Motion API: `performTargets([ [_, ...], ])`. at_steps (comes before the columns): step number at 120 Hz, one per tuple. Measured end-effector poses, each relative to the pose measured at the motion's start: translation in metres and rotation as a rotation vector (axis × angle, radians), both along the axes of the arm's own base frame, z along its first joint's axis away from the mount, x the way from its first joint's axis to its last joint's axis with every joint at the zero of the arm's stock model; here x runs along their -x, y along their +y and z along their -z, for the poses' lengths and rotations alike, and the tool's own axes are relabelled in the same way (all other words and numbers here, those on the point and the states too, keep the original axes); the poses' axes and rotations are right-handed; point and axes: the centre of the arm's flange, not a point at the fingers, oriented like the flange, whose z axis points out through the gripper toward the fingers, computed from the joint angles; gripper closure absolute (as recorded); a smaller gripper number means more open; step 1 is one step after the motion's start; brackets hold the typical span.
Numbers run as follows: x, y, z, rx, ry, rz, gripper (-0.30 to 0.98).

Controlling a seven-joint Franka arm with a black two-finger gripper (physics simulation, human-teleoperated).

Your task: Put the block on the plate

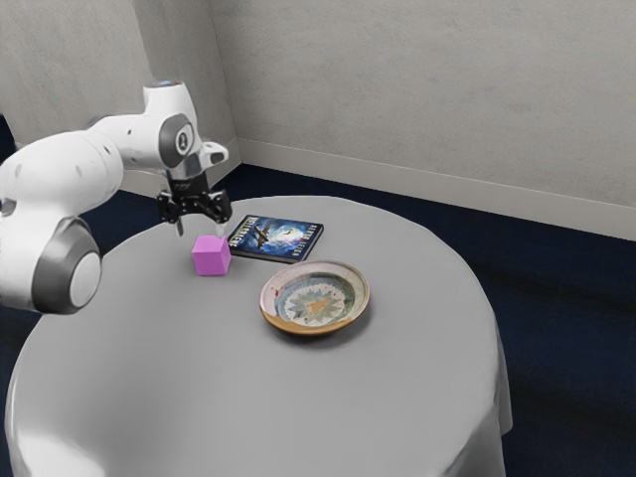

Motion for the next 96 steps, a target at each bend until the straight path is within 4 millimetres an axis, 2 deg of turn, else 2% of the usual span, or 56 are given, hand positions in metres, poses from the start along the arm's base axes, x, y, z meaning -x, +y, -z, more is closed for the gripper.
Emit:
performTargets([
  [28, -0.007, 0.002, 0.027, 0.019, -0.033, -0.047, 0.00],
  [70, -0.010, 0.007, 0.057, 0.012, -0.046, -0.082, 0.00],
  [84, -0.010, 0.008, 0.061, 0.011, -0.046, -0.088, 0.00],
  [90, -0.010, 0.008, 0.062, 0.014, -0.048, -0.092, 0.04],
  [96, -0.010, 0.008, 0.062, 0.017, -0.050, -0.096, 0.15],
])
